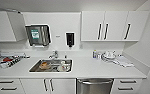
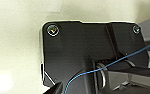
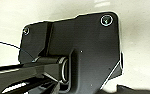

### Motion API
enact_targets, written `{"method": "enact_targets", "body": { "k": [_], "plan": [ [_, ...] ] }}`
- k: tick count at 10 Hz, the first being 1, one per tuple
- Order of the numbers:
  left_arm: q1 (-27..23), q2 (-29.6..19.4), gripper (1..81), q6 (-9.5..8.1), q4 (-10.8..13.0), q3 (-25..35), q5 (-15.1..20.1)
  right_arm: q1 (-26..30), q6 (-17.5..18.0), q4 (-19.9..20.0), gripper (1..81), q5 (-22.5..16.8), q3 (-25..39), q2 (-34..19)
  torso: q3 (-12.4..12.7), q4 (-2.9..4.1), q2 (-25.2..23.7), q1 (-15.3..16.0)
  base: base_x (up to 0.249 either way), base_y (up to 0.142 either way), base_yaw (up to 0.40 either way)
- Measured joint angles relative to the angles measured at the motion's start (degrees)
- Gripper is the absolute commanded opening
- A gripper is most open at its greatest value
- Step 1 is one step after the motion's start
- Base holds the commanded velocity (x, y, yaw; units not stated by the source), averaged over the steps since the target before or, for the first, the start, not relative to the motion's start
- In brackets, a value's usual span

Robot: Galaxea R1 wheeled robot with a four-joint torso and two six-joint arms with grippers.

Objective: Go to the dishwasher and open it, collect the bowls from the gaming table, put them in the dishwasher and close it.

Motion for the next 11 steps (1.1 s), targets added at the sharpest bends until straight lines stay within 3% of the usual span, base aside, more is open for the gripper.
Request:
{"method": "enact_targets", "body": {
  "k": [6, 11],
  "plan": [
    [0.00, 0.01, 81.1, 0.00, 0.00, 0.00, 0.00, 0.02, 0.00, 0.00, 81.1, 0.04, 0.00, 0.00, 0.00, 0.00, 0.02, 0.01, 0.120, 0.000, 0.000],
    [0.33, 0.01, 81.1, 0.00, 0.00, 0.21, 0.05, -0.13, 0.02, 0.11, 81.1, -0.02, 0.02, 0.04, 0.00, 0.00, 0.05, 0.03, 0.000, 0.000, 0.000]
  ]
}}
